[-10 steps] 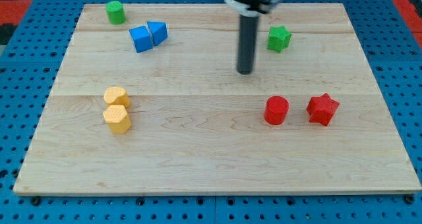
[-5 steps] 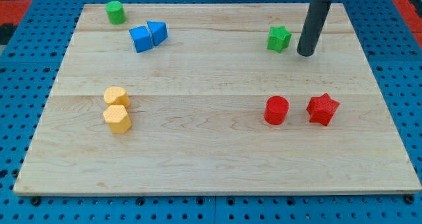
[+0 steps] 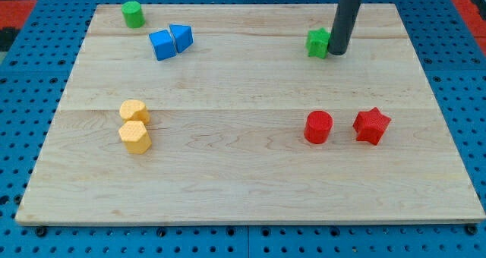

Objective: Move the green star to the top center

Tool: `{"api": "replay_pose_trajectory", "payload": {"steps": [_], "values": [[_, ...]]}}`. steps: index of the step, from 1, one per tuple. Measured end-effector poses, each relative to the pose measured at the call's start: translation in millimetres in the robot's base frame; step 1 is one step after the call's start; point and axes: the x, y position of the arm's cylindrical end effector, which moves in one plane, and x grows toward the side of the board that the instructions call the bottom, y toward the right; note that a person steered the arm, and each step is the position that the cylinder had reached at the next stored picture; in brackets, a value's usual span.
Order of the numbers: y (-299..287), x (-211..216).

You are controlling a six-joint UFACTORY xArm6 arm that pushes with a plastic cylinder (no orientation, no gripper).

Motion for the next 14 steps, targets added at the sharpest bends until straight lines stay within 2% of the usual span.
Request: {"api": "replay_pose_trajectory", "payload": {"steps": [3,8,14], "values": [[-45.2,-22.5],[-75.1,-23.4],[-83.4,-61.9]]}}
